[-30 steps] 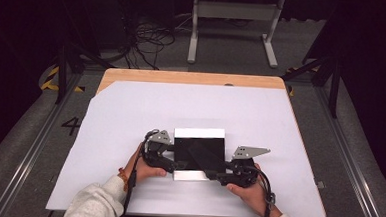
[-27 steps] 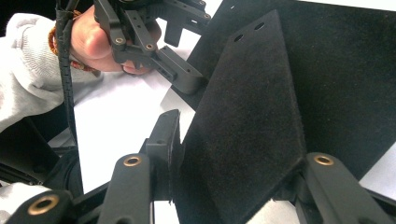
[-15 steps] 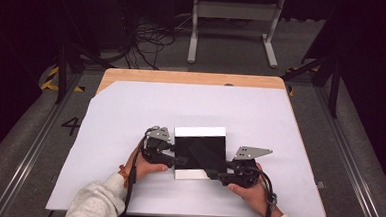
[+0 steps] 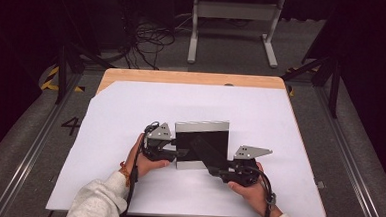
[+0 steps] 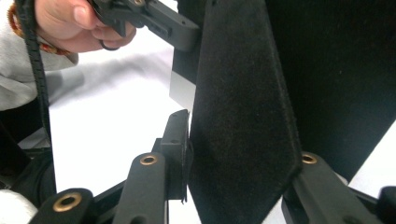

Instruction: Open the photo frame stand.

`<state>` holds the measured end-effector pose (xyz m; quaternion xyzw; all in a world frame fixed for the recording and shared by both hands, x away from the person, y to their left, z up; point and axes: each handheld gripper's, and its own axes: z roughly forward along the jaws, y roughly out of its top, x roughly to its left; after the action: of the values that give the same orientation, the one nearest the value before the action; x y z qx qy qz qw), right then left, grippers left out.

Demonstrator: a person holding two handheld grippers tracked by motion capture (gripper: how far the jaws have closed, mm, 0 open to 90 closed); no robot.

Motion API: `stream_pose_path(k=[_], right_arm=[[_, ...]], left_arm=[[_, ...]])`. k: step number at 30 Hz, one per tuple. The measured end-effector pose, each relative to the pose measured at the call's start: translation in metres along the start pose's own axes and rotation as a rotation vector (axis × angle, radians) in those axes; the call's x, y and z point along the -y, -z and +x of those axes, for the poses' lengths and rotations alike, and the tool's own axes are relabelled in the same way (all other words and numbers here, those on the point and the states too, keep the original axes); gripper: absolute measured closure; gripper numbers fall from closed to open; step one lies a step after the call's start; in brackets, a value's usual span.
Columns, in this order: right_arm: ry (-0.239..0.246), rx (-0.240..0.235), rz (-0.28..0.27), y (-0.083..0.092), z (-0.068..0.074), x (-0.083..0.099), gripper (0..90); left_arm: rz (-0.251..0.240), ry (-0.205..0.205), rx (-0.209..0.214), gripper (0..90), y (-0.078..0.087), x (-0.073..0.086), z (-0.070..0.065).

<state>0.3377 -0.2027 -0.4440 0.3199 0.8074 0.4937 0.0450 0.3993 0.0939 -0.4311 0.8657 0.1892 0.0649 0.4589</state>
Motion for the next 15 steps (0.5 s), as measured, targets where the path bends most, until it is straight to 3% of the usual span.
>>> stream_pose_path(k=[6, 15], right_arm=[[0.021, 0.024, 0.018, -0.0019, 0.0017, 0.0025, 65.3], [0.059, 0.053, 0.019, 0.0052, 0.0012, -0.0017, 63.1]], left_arm=[[-0.009, -0.033, -0.025, 61.8, 0.0033, -0.0016, -0.0027], [-0.017, -0.033, -0.026, 62.0, 0.0036, -0.0007, -0.0036]])
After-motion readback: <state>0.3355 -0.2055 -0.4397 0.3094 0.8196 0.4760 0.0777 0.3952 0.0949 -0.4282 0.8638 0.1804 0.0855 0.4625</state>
